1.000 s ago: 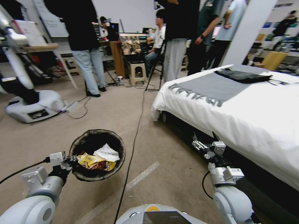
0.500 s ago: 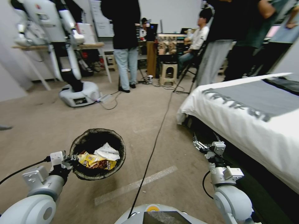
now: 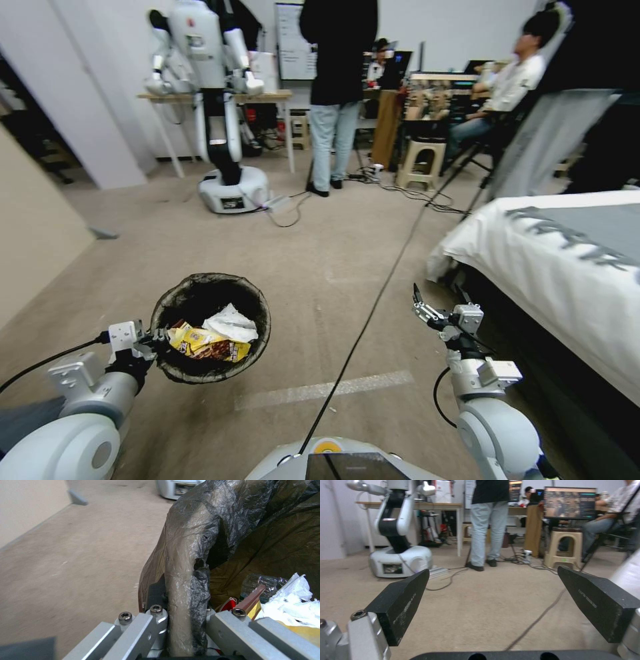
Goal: Pick up the trash bin, then pick up the garbage from the floor and place it into the trash bin.
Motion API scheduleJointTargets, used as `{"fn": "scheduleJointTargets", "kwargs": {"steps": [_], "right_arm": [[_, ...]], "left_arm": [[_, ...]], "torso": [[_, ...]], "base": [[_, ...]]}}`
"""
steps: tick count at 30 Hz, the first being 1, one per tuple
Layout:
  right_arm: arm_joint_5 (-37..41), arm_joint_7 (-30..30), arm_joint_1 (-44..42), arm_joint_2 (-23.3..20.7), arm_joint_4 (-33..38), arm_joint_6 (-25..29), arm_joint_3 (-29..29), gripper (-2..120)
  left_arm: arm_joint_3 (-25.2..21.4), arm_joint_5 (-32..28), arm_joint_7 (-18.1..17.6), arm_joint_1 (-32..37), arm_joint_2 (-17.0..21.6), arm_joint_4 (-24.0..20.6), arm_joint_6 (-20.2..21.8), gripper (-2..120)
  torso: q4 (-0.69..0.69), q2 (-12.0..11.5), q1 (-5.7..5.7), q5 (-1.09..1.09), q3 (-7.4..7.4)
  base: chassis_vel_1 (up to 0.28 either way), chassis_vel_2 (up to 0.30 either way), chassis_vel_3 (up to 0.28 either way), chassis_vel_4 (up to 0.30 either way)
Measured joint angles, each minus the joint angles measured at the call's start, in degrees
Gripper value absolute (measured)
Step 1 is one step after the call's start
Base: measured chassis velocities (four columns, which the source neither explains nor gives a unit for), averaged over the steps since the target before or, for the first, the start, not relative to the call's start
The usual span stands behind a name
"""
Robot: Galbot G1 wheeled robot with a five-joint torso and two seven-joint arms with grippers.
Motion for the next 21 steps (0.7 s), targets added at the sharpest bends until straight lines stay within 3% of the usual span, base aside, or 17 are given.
{"fn": "scheduleJointTargets", "kwargs": {"steps": [10, 16, 21], "right_arm": [[0.17, 0.02, -0.11, 0.61, -0.16, 0.33, 0.84, 100], [0.20, 0.12, -0.13, 0.84, -0.48, 0.52, 1.16, 100], [0.25, 0.17, 0.54, 0.67, -0.87, 0.52, 0.51, 100]], "left_arm": [[3.12, 0.11, -0.32, -0.58, 2.04, 0.00, -0.51, 2], [6.58, -6.42, -2.67, -1.24, 7.18, 0.00, 0.37, 2], [8.02, -8.61, -2.66, -0.07, 8.09, -0.01, 0.39, 2]], "torso": [[-0.02, 0.00, 0.00, 0.00, 0.00], [-0.02, 0.00, 0.00, 0.00, 0.00], [0.00, 0.00, 0.00, 0.00, 0.00]], "base": [[0.064, 0.060, 0.057, 0.063], [0.000, 0.000, 0.000, 0.000], [0.000, 0.000, 0.000, 0.000]]}}
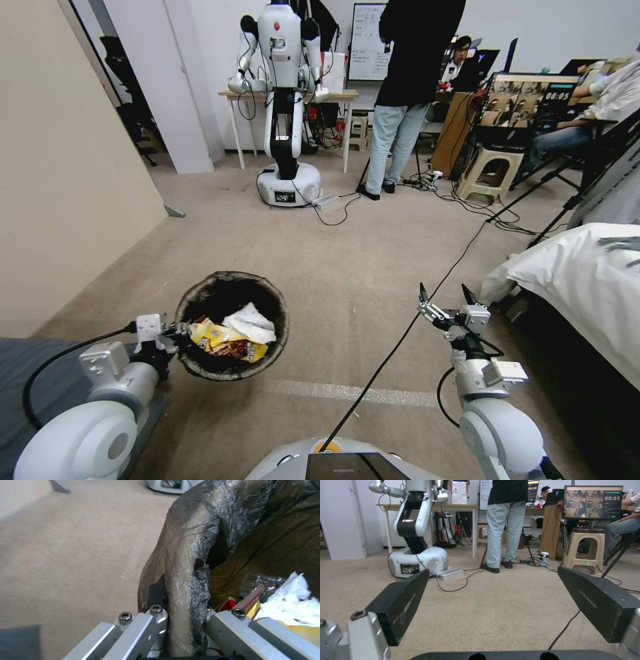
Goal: Pick up the trash bin, then pick up the garbage from the floor and place it into the trash bin.
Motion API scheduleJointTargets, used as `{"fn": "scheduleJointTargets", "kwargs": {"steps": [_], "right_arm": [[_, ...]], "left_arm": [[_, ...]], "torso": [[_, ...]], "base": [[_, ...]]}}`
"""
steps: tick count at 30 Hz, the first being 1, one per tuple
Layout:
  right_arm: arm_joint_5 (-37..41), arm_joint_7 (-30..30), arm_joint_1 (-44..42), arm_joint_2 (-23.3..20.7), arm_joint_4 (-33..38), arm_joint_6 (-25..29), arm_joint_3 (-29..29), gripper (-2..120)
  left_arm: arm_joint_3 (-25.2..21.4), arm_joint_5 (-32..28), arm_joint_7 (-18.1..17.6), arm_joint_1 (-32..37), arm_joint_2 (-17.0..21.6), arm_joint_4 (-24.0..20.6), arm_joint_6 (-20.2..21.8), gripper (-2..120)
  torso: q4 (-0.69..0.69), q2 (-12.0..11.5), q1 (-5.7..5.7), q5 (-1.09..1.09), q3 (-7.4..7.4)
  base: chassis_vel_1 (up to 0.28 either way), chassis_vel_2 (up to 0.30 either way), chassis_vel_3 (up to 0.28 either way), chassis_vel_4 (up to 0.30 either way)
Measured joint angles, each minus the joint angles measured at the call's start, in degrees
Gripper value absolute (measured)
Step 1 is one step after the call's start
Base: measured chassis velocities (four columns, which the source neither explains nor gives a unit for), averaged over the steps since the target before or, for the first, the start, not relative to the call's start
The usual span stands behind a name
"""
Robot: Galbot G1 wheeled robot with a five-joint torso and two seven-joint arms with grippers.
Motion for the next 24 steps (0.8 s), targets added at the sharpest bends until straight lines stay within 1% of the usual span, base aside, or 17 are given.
{"fn": "scheduleJointTargets", "kwargs": {"steps": [4, 7, 9, 11, 13, 15, 17, 18, 19, 20, 23, 24], "right_arm": [[0.06, 0.03, 0.38, -0.12, -0.23, -0.03, -0.53, 100], [0.08, 0.08, 0.18, 0.02, -0.27, -0.05, -0.53, 100], [0.08, 0.09, 0.16, 0.04, -0.27, -0.05, -0.53, 100], [0.07, 0.11, 0.14, 0.17, -0.28, -0.06, -0.55, 100], [0.06, 0.11, 0.14, 0.19, -0.29, -0.06, -0.57, 100], [0.03, 0.12, 0.19, 0.32, -0.37, -0.07, -0.71, 100], [0.01, 0.12, 0.23, 0.35, -0.40, -0.07, -0.76, 100], [-0.03, 0.12, 0.27, 0.42, -0.49, -0.07, -0.91, 100], [-0.03, 0.12, 0.27, 0.42, -0.49, -0.07, -0.91, 100], [-0.11, 0.13, 0.27, 0.52, -0.61, -0.05, -1.12, 100], [-0.17, 0.13, 0.27, 0.58, -0.66, -0.02, -1.21, 100], [-0.31, 0.13, 0.25, 0.72, -0.79, 0.10, -1.40, 100]], "left_arm": [[1.57, -0.25, 0.00, 1.00, -0.22, 0.00, 0.03, 2], [4.20, -0.16, 0.11, 1.45, -0.08, 0.00, 0.05, 2], [4.69, -0.04, 0.10, 1.54, -0.09, 0.00, 0.05, 2], [6.53, 0.37, -0.49, 1.98, -0.24, 0.00, 0.05, 2], [6.80, 0.41, -0.73, 2.07, -0.28, 0.00, 0.05, 2], [7.95, 0.19, -2.45, 2.61, -0.51, 0.00, 0.05, 2], [8.14, 0.11, -2.74, 2.75, -0.58, 0.00, 0.05, 2], [8.84, -0.39, -3.81, 3.18, -0.81, 0.00, 0.04, 2], [8.84, -0.39, -3.81, 3.18, -0.81, 0.00, 0.04, 2], [9.84, -1.32, -5.52, 3.53, -1.02, 0.00, 0.04, 2], [10.36, -1.94, -6.40, 3.62, -1.11, 0.00, 0.05, 2], [11.39, -3.44, -8.14, 3.65, -1.32, 0.01, 0.04, 2]], "torso": [[0.02, 0.00, 0.00, 0.00, 0.00], [-0.02, 0.00, 0.00, 0.00, 0.00], [-0.02, 0.00, 0.00, 0.00, 0.00], [-0.01, 0.00, 0.00, 0.00, 0.00], [0.00, 0.00, 0.00, 0.00, 0.00], [-0.01, 0.00, 0.00, 0.00, 0.00], [-0.01, 0.00, 0.00, 0.00, 0.00], [0.00, 0.00, 0.00, 0.00, 0.00], [0.00, 0.00, 0.00, 0.00, 0.00], [0.00, 0.00, 0.00, 0.00, 0.00], [0.00, 0.00, 0.00, 0.00, 0.00], [0.00, 0.00, 0.00, 0.00, 0.00]], "base": [[0.000, 0.000, 0.000, 0.000], [0.000, 0.000, 0.000, 0.000], [0.000, 0.000, 0.000, 0.000], [0.000, 0.000, 0.000, 0.000], [0.000, 0.000, 0.000, 0.000], [0.000, 0.000, 0.000, 0.000], [0.000, 0.000, 0.000, 0.000], [0.000, 0.000, 0.000, 0.000], [0.000, 0.000, 0.000, 0.000], [0.000, 0.000, 0.000, 0.000], [0.000, 0.000, 0.000, 0.000], [0.000, 0.000, 0.000, 0.000]]}}
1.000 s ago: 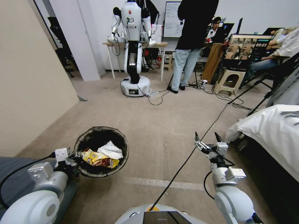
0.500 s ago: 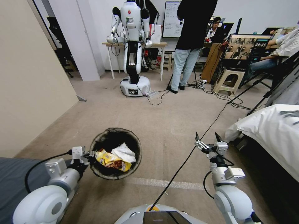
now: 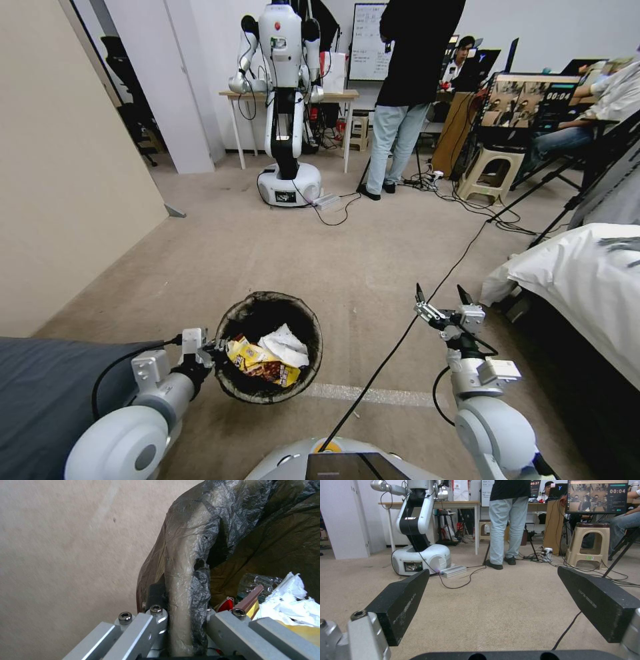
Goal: Pick up the trash bin, then pick up the garbage from the floor and place it into the trash bin.
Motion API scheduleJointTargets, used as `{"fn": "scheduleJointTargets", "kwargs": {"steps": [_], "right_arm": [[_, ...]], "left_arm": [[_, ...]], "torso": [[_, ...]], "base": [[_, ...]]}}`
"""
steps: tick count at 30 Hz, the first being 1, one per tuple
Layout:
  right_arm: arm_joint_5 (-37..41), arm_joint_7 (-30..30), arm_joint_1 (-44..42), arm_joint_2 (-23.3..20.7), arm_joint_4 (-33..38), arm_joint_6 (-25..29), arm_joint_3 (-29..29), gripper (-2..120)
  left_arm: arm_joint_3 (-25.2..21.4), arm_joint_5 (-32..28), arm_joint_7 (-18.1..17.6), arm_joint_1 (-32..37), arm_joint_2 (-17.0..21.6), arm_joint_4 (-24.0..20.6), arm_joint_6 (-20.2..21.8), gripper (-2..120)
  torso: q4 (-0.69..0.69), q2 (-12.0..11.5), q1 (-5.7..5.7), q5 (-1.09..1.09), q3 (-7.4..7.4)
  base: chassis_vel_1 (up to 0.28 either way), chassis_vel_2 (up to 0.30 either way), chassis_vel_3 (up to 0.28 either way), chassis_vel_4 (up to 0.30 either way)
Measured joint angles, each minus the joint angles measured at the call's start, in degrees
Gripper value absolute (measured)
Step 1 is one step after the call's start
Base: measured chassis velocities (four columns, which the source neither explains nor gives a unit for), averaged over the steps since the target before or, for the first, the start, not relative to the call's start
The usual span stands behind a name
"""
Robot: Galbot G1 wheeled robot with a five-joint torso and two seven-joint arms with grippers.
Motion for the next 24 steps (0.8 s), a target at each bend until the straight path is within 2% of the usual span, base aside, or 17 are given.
{"fn": "scheduleJointTargets", "kwargs": {"steps": [5, 6, 7, 9, 13, 18, 24], "right_arm": [[-0.09, 0.00, -0.06, 0.09, -0.10, 0.16, -0.15, 100], [-0.11, 0.00, -0.11, 0.11, -0.17, 0.27, -0.18, 100], [-0.11, 0.00, -0.11, 0.11, -0.17, 0.27, -0.18, 100], [-0.09, 0.01, -0.22, 0.10, -0.29, 0.53, -0.04, 100], [-0.04, 0.01, -0.25, 0.06, -0.44, 0.65, 0.16, 100], [-0.02, 0.01, -0.06, 0.04, -0.65, 0.70, -0.09, 100], [-0.02, 0.02, -0.71, 0.00, -0.66, 1.02, 0.23, 100]], "left_arm": [[1.19, -1.95, -2.17, -0.34, -0.18, 0.00, 0.00, 2], [1.95, -3.97, -4.17, -0.92, -0.19, 0.00, 0.00, 2], [1.95, -3.97, -4.17, -0.92, -0.19, 0.00, 0.00, 2], [3.75, -9.94, -10.11, -2.53, -0.28, 0.00, 0.00, 2], [4.54, -10.77, -12.16, -3.13, -0.78, 0.11, -0.01, 2], [5.51, -12.25, -13.30, -4.56, -1.42, 2.62, -0.02, 2], [6.00, -15.35, -16.53, -6.86, -1.32, 4.63, -0.04, 2]], "torso": [[0.00, 0.00, 0.00, 0.00, 0.00], [0.00, 0.00, 0.00, 0.00, 0.00], [0.00, 0.00, 0.00, 0.00, 0.00], [-0.01, 0.00, 0.00, -0.01, 0.00], [0.00, 0.00, 0.00, 0.00, 0.00], [0.00, 0.00, 0.00, -0.01, 0.00], [-0.01, 0.00, 0.00, -0.01, 0.00]], "base": [[0.000, 0.000, 0.000, 0.000], [0.000, 0.000, 0.000, 0.000], [0.000, 0.000, 0.000, 0.000], [0.000, 0.000, 0.000, 0.000], [0.000, 0.000, 0.000, 0.000], [0.000, 0.000, 0.000, 0.000], [0.000, 0.000, 0.000, 0.000]]}}
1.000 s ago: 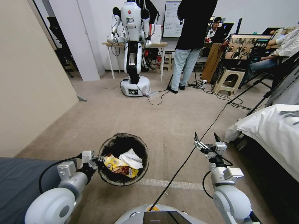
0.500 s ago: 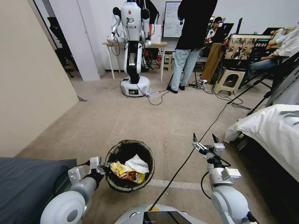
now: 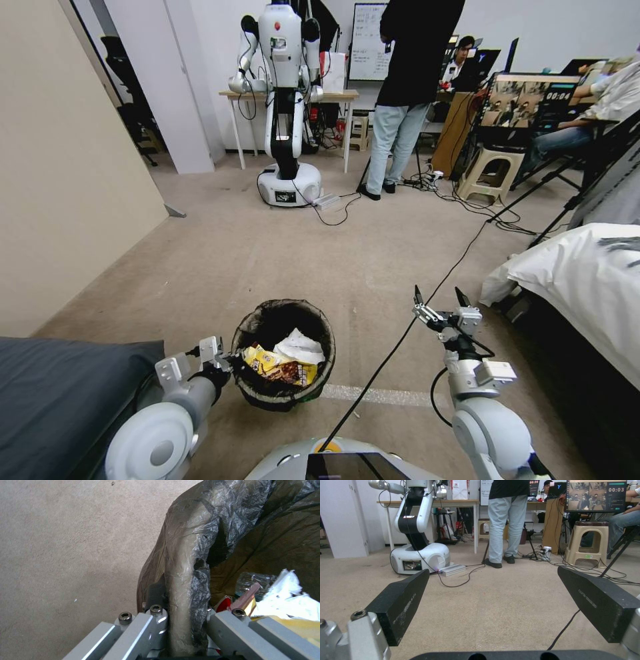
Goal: Pick up the trash bin, then pick up the garbage from the floor and place it into the trash bin.
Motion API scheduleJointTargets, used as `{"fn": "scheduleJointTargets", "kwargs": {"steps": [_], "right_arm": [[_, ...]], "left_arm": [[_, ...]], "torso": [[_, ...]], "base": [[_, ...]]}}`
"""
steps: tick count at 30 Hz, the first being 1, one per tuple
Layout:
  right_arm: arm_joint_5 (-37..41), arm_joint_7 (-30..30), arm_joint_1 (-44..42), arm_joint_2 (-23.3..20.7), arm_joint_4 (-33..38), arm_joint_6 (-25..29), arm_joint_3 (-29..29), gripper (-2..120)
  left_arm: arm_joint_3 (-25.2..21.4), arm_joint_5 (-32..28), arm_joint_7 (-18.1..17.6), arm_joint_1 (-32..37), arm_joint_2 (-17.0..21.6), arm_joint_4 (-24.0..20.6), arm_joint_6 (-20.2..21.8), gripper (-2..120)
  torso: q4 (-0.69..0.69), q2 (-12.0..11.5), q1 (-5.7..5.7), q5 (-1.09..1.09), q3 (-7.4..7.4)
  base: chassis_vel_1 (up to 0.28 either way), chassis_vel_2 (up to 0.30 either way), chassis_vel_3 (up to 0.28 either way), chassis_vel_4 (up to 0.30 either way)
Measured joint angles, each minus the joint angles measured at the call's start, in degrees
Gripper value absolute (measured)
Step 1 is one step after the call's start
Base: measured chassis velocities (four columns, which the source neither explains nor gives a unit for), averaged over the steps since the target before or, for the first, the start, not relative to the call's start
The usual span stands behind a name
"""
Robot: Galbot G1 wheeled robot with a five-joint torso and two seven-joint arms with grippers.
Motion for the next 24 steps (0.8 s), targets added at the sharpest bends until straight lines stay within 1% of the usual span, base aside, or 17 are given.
{"fn": "scheduleJointTargets", "kwargs": {"steps": [7, 12, 13, 14, 17, 19, 24], "right_arm": [[-0.01, 0.00, 0.26, -0.08, 0.00, 0.02, -0.41, 100], [-0.03, 0.00, 0.41, -0.10, -0.06, 0.01, -0.69, 100], [-0.04, 0.01, 0.42, -0.10, -0.07, 0.01, -0.71, 100], [-0.04, 0.02, 0.42, -0.11, -0.08, 0.01, -0.73, 100], [-0.04, 0.05, 0.38, -0.12, -0.08, 0.01, -0.68, 100], [-0.02, 0.06, 0.32, -0.13, -0.09, 0.01, -0.52, 100], [0.00, 0.07, 0.28, -0.14, -0.09, 0.02, -0.37, 100]], "left_arm": [[0.10, -0.11, -1.46, -0.09, 0.08, 0.51, 0.00, 2], [0.10, -0.09, -1.78, -0.13, 0.08, 0.77, 0.00, 2], [0.10, -0.09, -1.79, -0.14, 0.08, 0.81, 0.00, 4], [0.10, -0.10, -1.78, -0.29, 0.11, 1.06, -0.01, 10], [0.16, 0.02, -1.80, -0.51, 0.16, 1.42, 0.00, 9], [0.34, 0.02, -1.78, -0.87, 0.22, 1.78, 0.00, 11], [0.45, 0.04, -1.72, -1.14, 0.26, 2.07, 0.00, 8]], "torso": [[0.01, 0.00, 0.00, 0.01, 0.00], [0.01, 0.00, 0.00, 0.00, 0.00], [0.01, 0.00, 0.00, 0.00, 0.00], [0.01, 0.00, 0.00, 0.01, 0.00], [0.01, 0.00, 0.00, 0.00, 0.00], [0.01, 0.00, 0.00, 0.00, 0.00], [0.01, 0.00, 0.00, 0.01, 0.00]], "base": [[0.000, 0.000, 0.000, 0.000], [0.000, 0.000, 0.000, 0.000], [0.000, 0.000, 0.000, 0.000], [0.000, 0.000, 0.000, 0.000], [0.000, 0.000, 0.000, 0.000], [0.000, 0.000, 0.000, 0.000], [0.000, 0.000, 0.000, 0.000]]}}
